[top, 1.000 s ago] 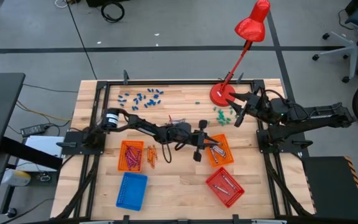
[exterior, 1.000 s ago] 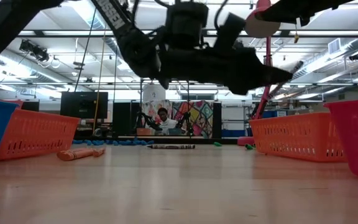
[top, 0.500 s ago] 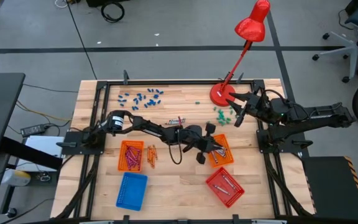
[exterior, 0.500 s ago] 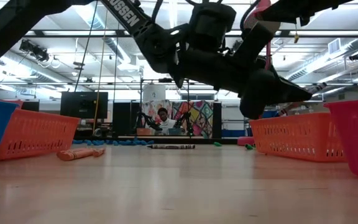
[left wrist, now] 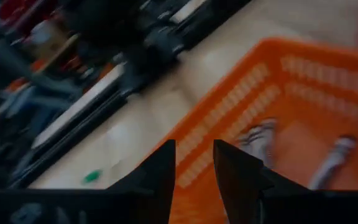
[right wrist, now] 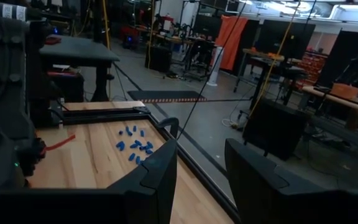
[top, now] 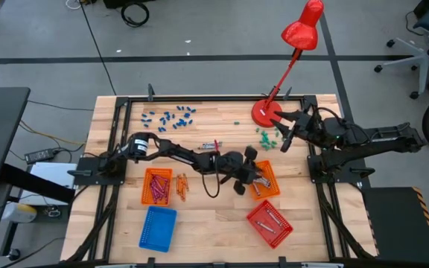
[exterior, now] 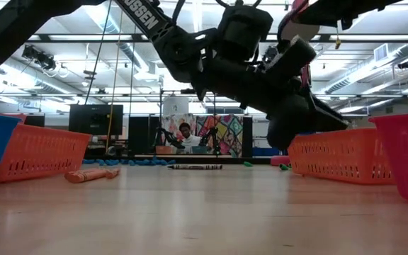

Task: Sort crayons
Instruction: Put the black crayon into the right orange bin

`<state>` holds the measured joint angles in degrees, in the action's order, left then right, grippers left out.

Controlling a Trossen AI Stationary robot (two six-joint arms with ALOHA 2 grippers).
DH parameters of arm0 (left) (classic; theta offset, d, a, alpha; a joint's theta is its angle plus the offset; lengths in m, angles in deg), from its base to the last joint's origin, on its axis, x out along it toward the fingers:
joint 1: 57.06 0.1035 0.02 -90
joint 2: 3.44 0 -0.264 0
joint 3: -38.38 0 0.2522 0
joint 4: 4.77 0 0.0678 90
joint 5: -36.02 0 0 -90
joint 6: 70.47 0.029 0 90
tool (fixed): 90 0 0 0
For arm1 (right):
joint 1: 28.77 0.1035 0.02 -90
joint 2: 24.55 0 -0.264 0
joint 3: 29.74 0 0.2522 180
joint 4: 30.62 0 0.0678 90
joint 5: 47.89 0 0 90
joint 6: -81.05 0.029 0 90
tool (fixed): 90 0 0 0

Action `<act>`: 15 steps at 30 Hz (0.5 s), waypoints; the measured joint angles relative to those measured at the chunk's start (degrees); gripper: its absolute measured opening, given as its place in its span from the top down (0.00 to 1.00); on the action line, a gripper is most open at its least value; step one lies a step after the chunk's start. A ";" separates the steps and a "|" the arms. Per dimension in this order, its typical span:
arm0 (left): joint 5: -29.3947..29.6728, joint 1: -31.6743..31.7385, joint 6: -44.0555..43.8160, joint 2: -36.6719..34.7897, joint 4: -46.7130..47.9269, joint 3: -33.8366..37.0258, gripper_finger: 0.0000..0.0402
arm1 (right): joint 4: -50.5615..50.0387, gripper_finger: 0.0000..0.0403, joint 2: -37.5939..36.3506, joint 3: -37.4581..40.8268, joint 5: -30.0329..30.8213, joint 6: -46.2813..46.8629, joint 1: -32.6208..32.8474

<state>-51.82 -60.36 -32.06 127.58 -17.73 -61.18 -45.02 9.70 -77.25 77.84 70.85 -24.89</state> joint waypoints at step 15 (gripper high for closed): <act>19.83 -1.24 1.08 -11.43 26.24 -0.13 0.70 | -0.70 0.65 0.30 0.00 -1.48 -0.38 0.00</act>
<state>-31.98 -61.59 -30.98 116.16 8.50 -61.30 -45.72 10.00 -77.25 76.35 70.47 -24.89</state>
